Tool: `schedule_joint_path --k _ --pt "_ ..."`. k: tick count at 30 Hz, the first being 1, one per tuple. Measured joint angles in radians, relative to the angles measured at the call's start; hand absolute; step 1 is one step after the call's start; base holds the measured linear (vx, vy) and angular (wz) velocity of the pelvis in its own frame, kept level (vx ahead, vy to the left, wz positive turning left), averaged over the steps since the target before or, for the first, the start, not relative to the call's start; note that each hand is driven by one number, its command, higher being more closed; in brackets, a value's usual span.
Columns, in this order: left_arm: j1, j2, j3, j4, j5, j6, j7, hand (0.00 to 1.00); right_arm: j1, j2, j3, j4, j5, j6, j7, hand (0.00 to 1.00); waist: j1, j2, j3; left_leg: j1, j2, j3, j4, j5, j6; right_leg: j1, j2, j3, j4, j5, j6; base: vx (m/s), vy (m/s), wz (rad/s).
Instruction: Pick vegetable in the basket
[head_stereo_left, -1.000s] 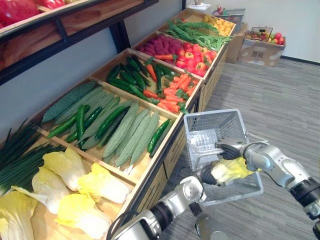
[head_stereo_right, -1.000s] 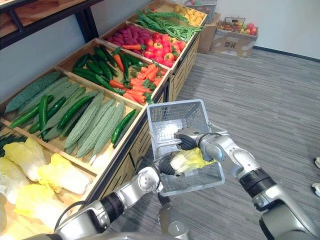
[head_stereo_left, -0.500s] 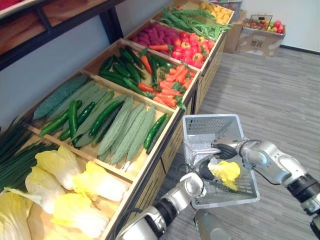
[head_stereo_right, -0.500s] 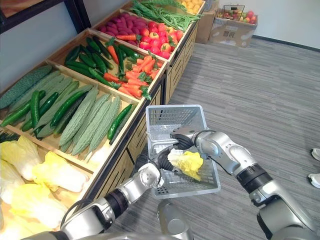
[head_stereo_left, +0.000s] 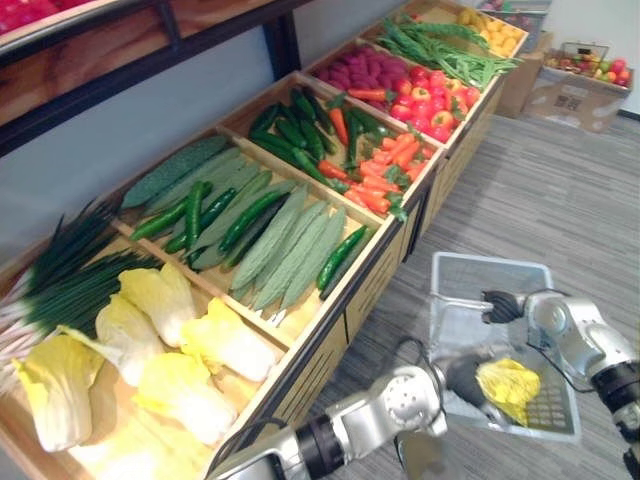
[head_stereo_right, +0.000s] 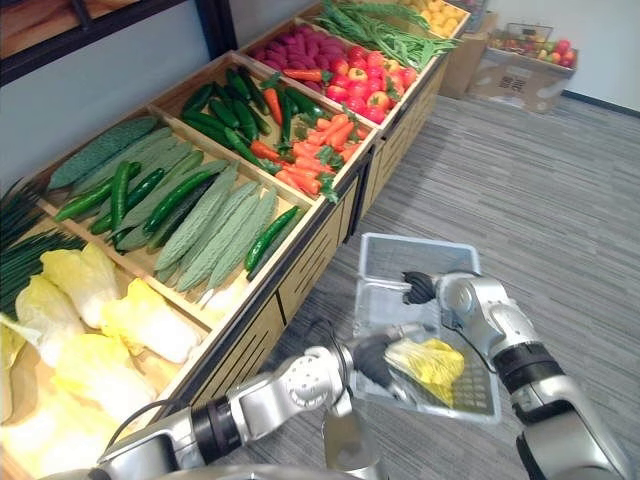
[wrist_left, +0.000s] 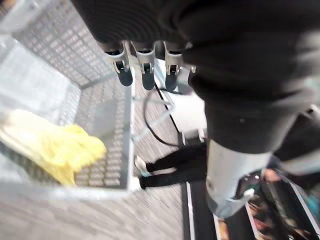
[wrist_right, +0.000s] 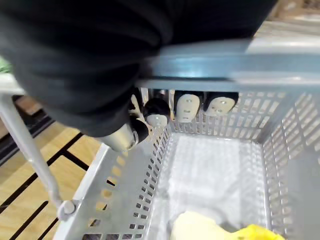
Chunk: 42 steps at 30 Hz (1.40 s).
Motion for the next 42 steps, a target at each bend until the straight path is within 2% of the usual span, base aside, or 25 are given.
schedule_joint_path --k 2,4,7,11,12,13,14,16,20,23,24,26,29,31,32,34,35,38,40,42 --pt "0.011 0.034 -0.038 -0.045 -0.069 -0.001 -0.045 0.00 0.030 0.022 -0.058 0.044 0.001 0.027 -0.004 1.00 0.007 0.002 -0.001 -0.004 -0.003 -0.025 -0.002 0.004 0.005 0.013 -0.015 -0.024 -0.007 0.000 0.000 0.00 0.029 0.36" --pt "0.015 0.075 -0.048 -0.088 -0.125 -0.003 -0.079 0.00 0.060 0.039 -0.102 0.078 0.003 0.035 -0.010 1.00 0.019 0.006 -0.004 -0.003 -0.002 -0.052 -0.004 0.008 0.008 0.034 -0.027 -0.044 -0.017 0.000 0.000 0.00 0.015 0.41" --pt "0.028 0.161 -0.047 -0.204 -0.249 -0.030 -0.127 0.00 0.125 0.083 -0.184 0.122 0.047 0.067 -0.068 1.00 0.034 0.014 -0.009 -0.009 -0.007 -0.108 -0.015 0.019 0.013 0.068 -0.054 -0.095 -0.034 0.000 0.000 -0.01 0.008 0.48" --pt "0.104 0.226 -0.025 -0.343 -0.391 -0.043 -0.145 0.00 0.203 0.151 -0.283 0.202 0.086 0.087 -0.143 1.00 0.065 0.020 -0.041 -0.024 -0.023 -0.171 -0.060 0.053 0.022 0.090 -0.081 -0.152 -0.058 0.002 0.002 0.02 -0.004 0.48" --pt "0.119 0.235 -0.011 -0.361 -0.396 -0.043 -0.145 0.00 0.215 0.160 -0.300 0.214 0.090 0.095 -0.155 1.00 0.072 0.023 -0.044 -0.024 -0.027 -0.184 -0.070 0.060 0.023 0.097 -0.085 -0.161 -0.063 0.002 0.002 0.04 -0.014 0.50" --pt "0.162 0.255 0.048 -0.398 -0.411 -0.045 -0.140 0.00 0.237 0.177 -0.338 0.253 0.111 0.108 -0.194 1.00 0.085 0.029 -0.050 -0.022 -0.036 -0.213 -0.092 0.077 0.028 0.112 -0.096 -0.183 -0.075 0.003 0.004 0.04 -0.014 0.50" --pt "0.183 0.261 0.083 -0.405 -0.425 -0.049 -0.135 0.00 0.243 0.185 -0.361 0.275 0.127 0.112 -0.216 1.00 0.088 0.031 -0.051 -0.024 -0.038 -0.229 -0.098 0.082 0.029 0.122 -0.103 -0.198 -0.082 0.004 0.005 0.03 -0.022 0.69" --pt "0.257 0.273 0.218 -0.419 -0.425 -0.056 -0.093 0.00 0.257 0.202 -0.448 0.347 0.163 0.122 -0.267 1.00 0.096 0.031 -0.052 -0.024 -0.048 -0.280 -0.123 0.100 0.036 0.152 -0.110 -0.232 -0.101 0.006 0.008 0.01 -0.034 0.64" --pt "0.427 0.298 0.639 -0.447 -0.434 -0.084 -0.053 0.00 0.323 0.233 -0.684 0.555 0.271 0.145 -0.428 1.00 0.142 0.025 -0.060 -0.057 -0.056 -0.402 -0.154 0.136 0.045 0.212 -0.134 -0.337 -0.159 0.010 0.013 0.00 -0.047 0.74" --pt "0.477 0.315 0.786 -0.449 -0.437 -0.092 -0.016 0.00 0.342 0.245 -0.779 0.638 0.338 0.166 -0.460 1.00 0.165 0.024 -0.061 -0.077 -0.063 -0.464 -0.162 0.153 0.049 0.240 -0.143 -0.394 -0.178 0.010 0.014 0.02 -0.032 0.63" --pt "0.490 0.313 0.831 -0.449 -0.454 -0.094 0.015 0.00 0.346 0.248 -0.813 0.662 0.364 0.177 -0.463 1.00 0.186 0.024 -0.061 -0.082 -0.063 -0.481 -0.160 0.155 0.051 0.246 -0.144 -0.409 -0.179 0.010 0.014 0.03 -0.020 0.39" --pt "0.501 0.310 0.907 -0.449 -0.463 -0.102 0.065 0.00 0.361 0.262 -0.862 0.673 0.377 0.181 -0.464 1.00 0.193 0.020 -0.063 -0.100 -0.063 -0.523 -0.157 0.162 0.053 0.261 -0.148 -0.444 -0.188 0.010 0.014 0.02 -0.022 0.54" --pt "0.512 0.285 1.056 -0.436 -0.453 -0.115 0.210 0.00 0.363 0.284 -0.896 0.701 0.435 0.188 -0.474 1.00 0.212 0.010 -0.066 -0.110 -0.063 -0.556 -0.158 0.173 0.056 0.271 -0.149 -0.474 -0.194 0.010 0.013 0.02 -0.018 0.36" --pt "0.512 0.271 1.192 -0.338 -0.455 -0.114 0.329 0.00 0.372 0.288 -0.919 0.706 0.445 0.193 -0.483 1.00 0.215 0.008 -0.067 -0.109 -0.065 -0.580 -0.159 0.175 0.057 0.291 -0.152 -0.498 -0.200 0.009 0.010 0.00 -0.013 0.28" --pt "0.513 0.262 1.231 -0.299 -0.456 -0.114 0.365 0.00 0.374 0.289 -0.928 0.706 0.445 0.193 -0.484 1.00 0.218 0.008 -0.071 -0.109 -0.066 -0.583 -0.159 0.176 0.058 0.293 -0.153 -0.501 -0.203 0.009 0.010 -0.02 -0.005 0.18" --pt "0.514 0.234 1.340 -0.163 -0.450 -0.115 0.484 0.00 0.382 0.298 -0.935 0.705 0.453 0.193 -0.484 1.00 0.218 0.004 -0.074 -0.111 -0.068 -0.604 -0.161 0.176 0.059 0.312 -0.155 -0.524 -0.214 0.006 0.005 -0.01 -0.008 0.24" --pt "0.521 0.219 1.394 -0.093 -0.416 -0.121 0.536 0.00 0.392 0.308 -0.935 0.701 0.457 0.193 -0.484 1.00 0.219 -0.002 -0.078 -0.110 -0.068 -0.613 -0.162 0.176 0.059 0.323 -0.154 -0.532 -0.227 0.005 0.004 -0.01 -0.014 0.27" --pt "0.540 0.197 1.483 0.091 -0.374 -0.167 0.636 0.00 0.414 0.338 -0.935 0.685 0.474 0.194 -0.489 1.00 0.230 -0.009 -0.086 -0.108 -0.068 -0.630 -0.164 0.176 0.059 0.347 -0.152 -0.553 -0.249 0.006 0.005 0.00 -0.013 0.18" --pt "0.556 0.177 1.503 0.208 -0.373 -0.210 0.664 0.00 0.426 0.362 -0.935 0.658 0.475 0.193 -0.496 1.00 0.241 -0.014 -0.087 -0.106 -0.069 -0.630 -0.164 0.177 0.058 0.350 -0.152 -0.555 -0.257 0.007 0.007 0.02 0.000 0.04" --pt "0.576 0.140 1.507 0.316 -0.379 -0.254 0.646 0.00 0.437 0.383 -0.934 0.644 0.475 0.193 -0.506 1.00 0.244 -0.017 -0.087 -0.097 -0.070 -0.634 -0.167 0.177 0.058 0.365 -0.152 -0.563 -0.263 0.010 0.011 0.03 0.005 0.07"
